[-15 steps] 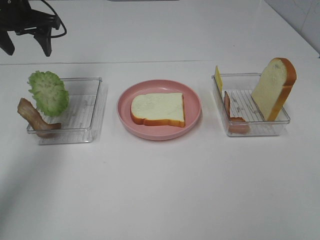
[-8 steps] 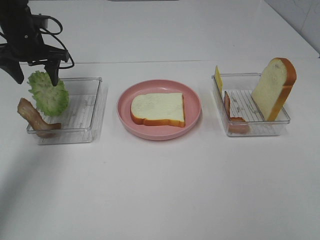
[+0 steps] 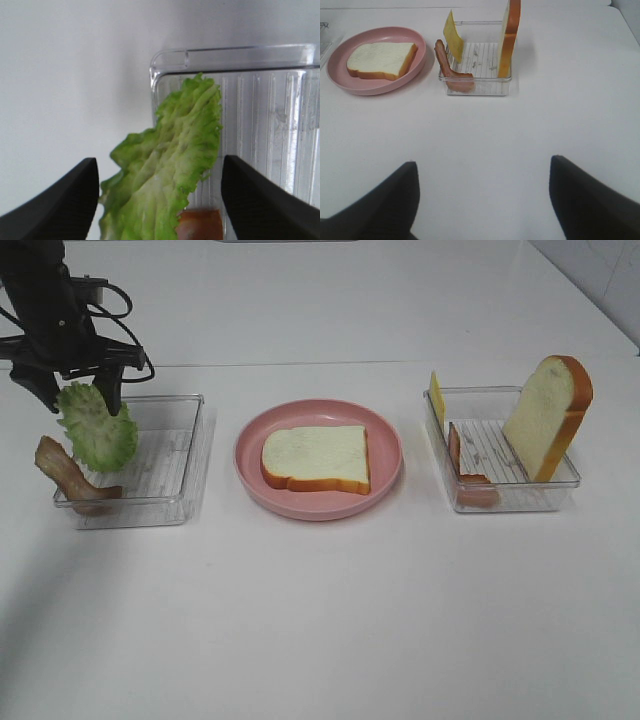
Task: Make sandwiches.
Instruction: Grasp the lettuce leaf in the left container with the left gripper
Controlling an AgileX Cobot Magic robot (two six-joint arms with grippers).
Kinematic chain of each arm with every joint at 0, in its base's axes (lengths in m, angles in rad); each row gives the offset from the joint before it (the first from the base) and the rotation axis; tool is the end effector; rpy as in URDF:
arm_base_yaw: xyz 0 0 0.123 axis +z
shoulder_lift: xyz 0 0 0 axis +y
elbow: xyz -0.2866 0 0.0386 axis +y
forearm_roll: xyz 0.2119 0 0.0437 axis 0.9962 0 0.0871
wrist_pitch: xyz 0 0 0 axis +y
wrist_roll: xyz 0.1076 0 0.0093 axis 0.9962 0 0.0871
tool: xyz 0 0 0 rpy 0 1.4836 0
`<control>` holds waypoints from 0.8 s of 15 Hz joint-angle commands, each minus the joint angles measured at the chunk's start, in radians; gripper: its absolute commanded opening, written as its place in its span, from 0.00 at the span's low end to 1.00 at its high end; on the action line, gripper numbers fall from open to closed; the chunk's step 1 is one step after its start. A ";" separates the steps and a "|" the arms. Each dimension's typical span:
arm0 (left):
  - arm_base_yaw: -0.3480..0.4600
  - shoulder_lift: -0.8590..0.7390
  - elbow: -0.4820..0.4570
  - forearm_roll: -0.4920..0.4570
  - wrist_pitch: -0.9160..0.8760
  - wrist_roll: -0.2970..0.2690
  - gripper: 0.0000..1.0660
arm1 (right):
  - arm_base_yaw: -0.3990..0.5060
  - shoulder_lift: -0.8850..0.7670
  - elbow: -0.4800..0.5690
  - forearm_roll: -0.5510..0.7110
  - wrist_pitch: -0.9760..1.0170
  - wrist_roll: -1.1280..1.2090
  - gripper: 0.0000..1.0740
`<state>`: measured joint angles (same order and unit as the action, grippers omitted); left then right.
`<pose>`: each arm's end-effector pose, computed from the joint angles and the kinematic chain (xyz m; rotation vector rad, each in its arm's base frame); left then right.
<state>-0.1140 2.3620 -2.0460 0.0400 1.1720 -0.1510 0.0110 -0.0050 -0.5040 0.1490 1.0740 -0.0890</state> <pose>0.4616 -0.0488 0.1663 -0.0365 2.9678 0.0228 -0.0279 0.0138 0.2527 -0.1109 2.0390 0.1296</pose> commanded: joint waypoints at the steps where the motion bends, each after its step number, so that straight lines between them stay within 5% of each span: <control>1: -0.002 0.009 0.006 -0.008 -0.006 0.000 0.55 | -0.007 -0.017 0.003 -0.002 -0.012 -0.012 0.65; 5: -0.002 0.009 0.006 -0.008 -0.012 0.000 0.28 | -0.007 -0.017 0.003 -0.002 -0.012 -0.012 0.65; 6: -0.002 0.009 0.006 -0.008 -0.012 0.000 0.28 | -0.007 -0.017 0.003 -0.002 -0.012 -0.012 0.65; 9: -0.002 0.009 0.006 -0.008 -0.012 0.000 0.00 | -0.007 -0.017 0.003 -0.002 -0.012 -0.012 0.65; 12: -0.002 0.007 0.006 -0.012 -0.002 0.000 0.00 | -0.007 -0.017 0.003 -0.002 -0.012 -0.012 0.65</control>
<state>-0.1140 2.3720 -2.0460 0.0320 1.1680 -0.1510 0.0110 -0.0050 -0.5040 0.1490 1.0740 -0.0890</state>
